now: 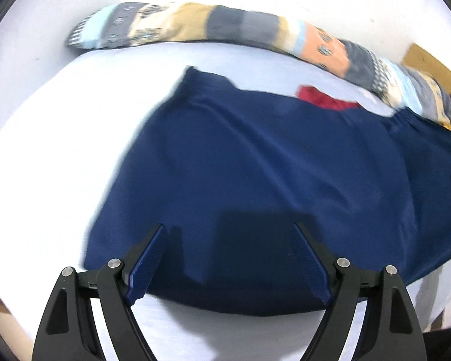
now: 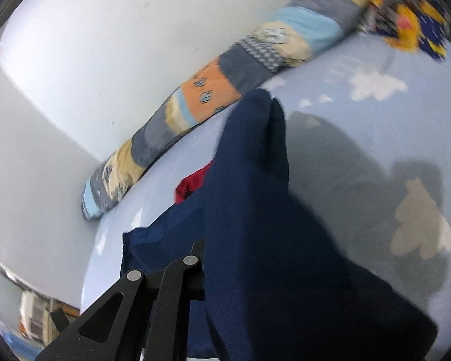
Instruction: Fold large clothes
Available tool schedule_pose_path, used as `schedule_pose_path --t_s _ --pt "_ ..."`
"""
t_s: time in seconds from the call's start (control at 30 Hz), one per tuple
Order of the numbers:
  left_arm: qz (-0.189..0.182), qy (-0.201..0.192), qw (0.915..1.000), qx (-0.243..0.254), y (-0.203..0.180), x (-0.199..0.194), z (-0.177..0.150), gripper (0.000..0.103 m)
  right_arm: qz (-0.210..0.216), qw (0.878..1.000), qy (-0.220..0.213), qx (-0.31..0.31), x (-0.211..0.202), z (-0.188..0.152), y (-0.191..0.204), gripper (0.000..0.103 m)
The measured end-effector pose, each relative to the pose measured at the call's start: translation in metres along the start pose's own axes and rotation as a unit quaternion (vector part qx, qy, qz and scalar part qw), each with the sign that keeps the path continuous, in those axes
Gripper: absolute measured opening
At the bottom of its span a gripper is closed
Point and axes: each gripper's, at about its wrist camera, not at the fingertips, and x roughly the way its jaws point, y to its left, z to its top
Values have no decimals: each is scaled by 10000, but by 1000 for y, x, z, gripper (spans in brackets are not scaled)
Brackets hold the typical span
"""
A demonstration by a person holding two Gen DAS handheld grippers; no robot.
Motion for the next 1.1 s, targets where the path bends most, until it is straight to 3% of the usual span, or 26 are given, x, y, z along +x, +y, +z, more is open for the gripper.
schedule_pose_path --t_s 0.23,0.3,0.43,0.53,0.7,0.8,0.87,0.93,1.0,1.1 --pt "288 -588 9962 -574 69 -44 12 83 -256 9952 256 -905 42 -34 122 17" --pt "425 -745 9938 -708 90 -56 14 83 -175 9917 351 -1224 57 -58 157 17" --pt "610 -766 9897 -1040 127 -63 9 83 -27 9710 706 -2284 104 -138 228 17" --pt "584 -598 9877 -1325 147 -58 4 83 -303 9576 1201 -2601 150 -192 234 18" --pt "426 -400 9856 -1589 167 -54 5 83 -544 9461 1137 -2983 156 -205 239 18" --pt "435 -477 9853 -1585 174 -57 11 83 -632 9385 1134 -3199 156 -206 247 28" --pt "404 -536 9839 -1658 175 -58 13 83 -570 9274 1264 -3474 156 -215 258 49" --pt "403 -584 9821 -1748 180 -62 13 83 -591 9096 1133 -3954 147 -231 268 53" --pt "450 -626 9801 -1828 182 -62 10 83 -445 8928 1052 -4356 132 -247 276 56" --pt "484 -689 9763 -1996 191 -66 6 83 214 8767 1354 -4611 108 -265 271 61"
